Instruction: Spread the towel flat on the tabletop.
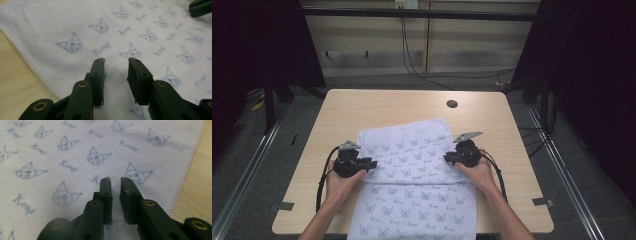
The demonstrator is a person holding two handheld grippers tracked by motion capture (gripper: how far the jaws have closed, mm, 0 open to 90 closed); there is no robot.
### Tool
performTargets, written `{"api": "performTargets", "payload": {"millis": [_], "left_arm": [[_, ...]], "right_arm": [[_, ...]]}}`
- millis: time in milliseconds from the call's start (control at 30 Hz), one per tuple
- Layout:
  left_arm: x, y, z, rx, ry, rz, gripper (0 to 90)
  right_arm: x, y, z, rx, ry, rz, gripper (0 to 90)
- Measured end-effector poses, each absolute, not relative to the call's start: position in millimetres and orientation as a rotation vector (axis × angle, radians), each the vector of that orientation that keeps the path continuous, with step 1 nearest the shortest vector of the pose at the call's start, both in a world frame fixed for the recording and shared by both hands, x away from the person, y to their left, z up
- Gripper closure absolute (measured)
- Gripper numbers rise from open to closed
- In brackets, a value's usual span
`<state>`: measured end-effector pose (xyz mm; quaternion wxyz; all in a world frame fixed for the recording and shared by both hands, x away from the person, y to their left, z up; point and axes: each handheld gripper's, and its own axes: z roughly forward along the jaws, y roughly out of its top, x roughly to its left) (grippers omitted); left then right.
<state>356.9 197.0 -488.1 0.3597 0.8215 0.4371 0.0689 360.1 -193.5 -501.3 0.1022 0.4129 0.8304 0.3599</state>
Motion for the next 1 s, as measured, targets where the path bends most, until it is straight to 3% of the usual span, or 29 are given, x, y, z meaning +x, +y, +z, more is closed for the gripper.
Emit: {"api": "performTargets", "payload": {"millis": [100,167,300,400,533,800,833,1000], "left_arm": [[379,192,-492,2.132,1.162,0.204,65.9],[401,194,-500,2.046,1.172,0.176,70.6],[415,189,-500,2.043,1.184,0.167,71.8],[417,191,-490,1.977,1.157,0.245,61.9],[390,186,-472,1.986,1.021,0.270,63.4],[321,195,-474,2.045,0.792,0.234,63.3],[319,192,-482,2.121,0.791,0.207,64.5],[318,198,-502,2.162,0.843,0.218,62.4]], "right_arm": [[364,-196,-500,1.231,2.410,1.002,80.1],[368,-201,-500,1.255,2.382,0.976,81.7],[373,-206,-500,1.278,2.357,0.953,83.5],[380,-214,-501,1.320,2.284,0.908,84.2],[391,-228,-501,1.397,2.197,0.846,83.9],[383,-234,-500,1.416,2.183,0.800,78.2],[381,-232,-498,1.399,2.205,0.821,70.0],[356,-224,-480,1.303,2.202,0.939,66.6]]}}
